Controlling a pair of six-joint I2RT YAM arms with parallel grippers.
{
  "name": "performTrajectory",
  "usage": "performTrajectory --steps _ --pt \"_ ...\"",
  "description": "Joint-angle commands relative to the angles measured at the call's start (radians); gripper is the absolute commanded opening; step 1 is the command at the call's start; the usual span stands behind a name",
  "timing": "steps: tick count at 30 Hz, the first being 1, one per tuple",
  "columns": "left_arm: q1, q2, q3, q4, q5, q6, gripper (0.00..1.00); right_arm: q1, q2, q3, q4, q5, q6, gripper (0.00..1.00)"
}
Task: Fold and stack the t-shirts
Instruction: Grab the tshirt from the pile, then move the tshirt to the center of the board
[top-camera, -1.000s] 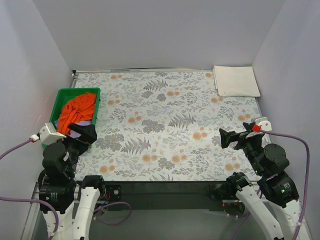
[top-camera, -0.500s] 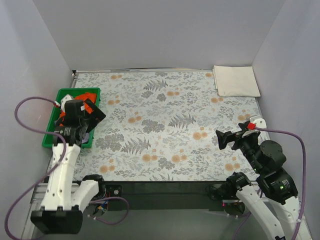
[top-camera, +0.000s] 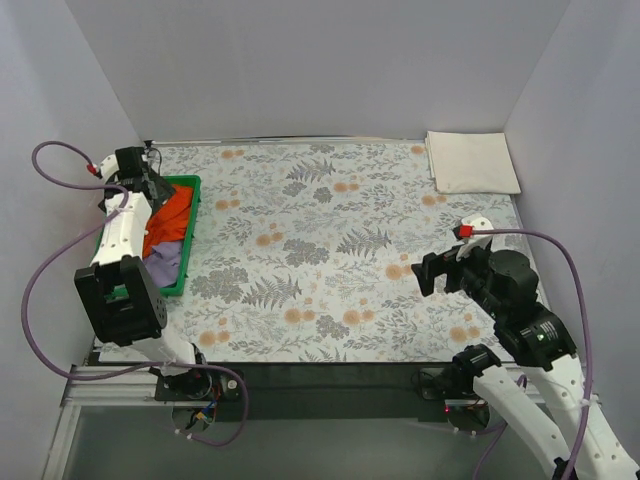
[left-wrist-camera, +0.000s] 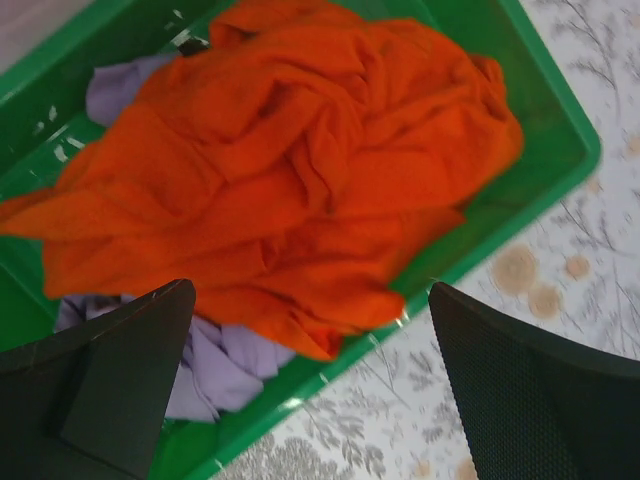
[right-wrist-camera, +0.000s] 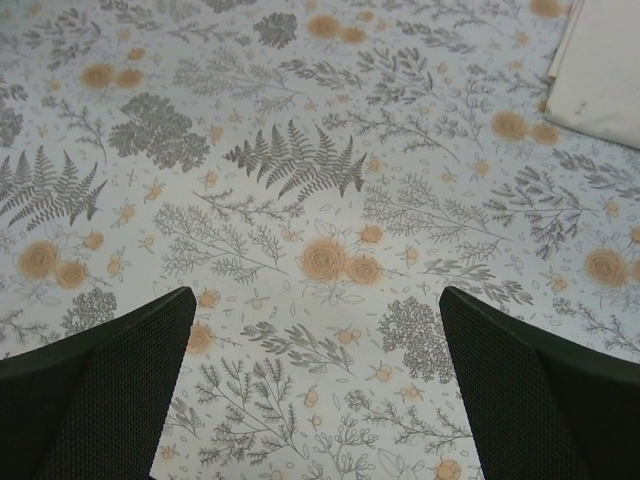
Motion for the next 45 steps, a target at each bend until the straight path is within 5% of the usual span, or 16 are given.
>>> performTrajectory --steps 1,9,12,13,17,31,37,45 --pt "0.077 0.082 0.042 0.084 -0.032 0.03 0.98 0.005 0.069 0.05 0.004 -0.037 -0.014 0.98" --pt "0.118 0.279 0.071 0.164 -0.049 0.059 0.9 0.005 0.237 0.087 0.007 -0.09 -0.012 0.98" --pt "0.118 0.31 0.074 0.176 -0.044 0.073 0.61 0.005 0.282 0.097 0.01 -0.097 0.004 0.98" --pt "0.12 0.308 0.076 0.185 -0.047 0.079 0.36 0.006 0.29 0.1 0.011 -0.097 0.012 0.98" --pt "0.112 0.246 0.081 0.22 -0.081 0.103 0.05 0.005 0.336 0.111 0.018 -0.083 0.032 0.98" --pt "-0.066 -0.046 0.139 0.286 -0.162 0.235 0.0 0.005 0.461 0.219 0.063 -0.064 0.029 0.98" --pt "-0.378 -0.084 0.283 0.282 -0.112 0.295 0.0 0.003 0.494 0.245 0.136 -0.06 0.031 0.98" --pt "-0.757 0.015 0.631 0.282 0.147 0.306 0.0 0.005 0.417 0.193 0.275 0.009 0.104 0.98"
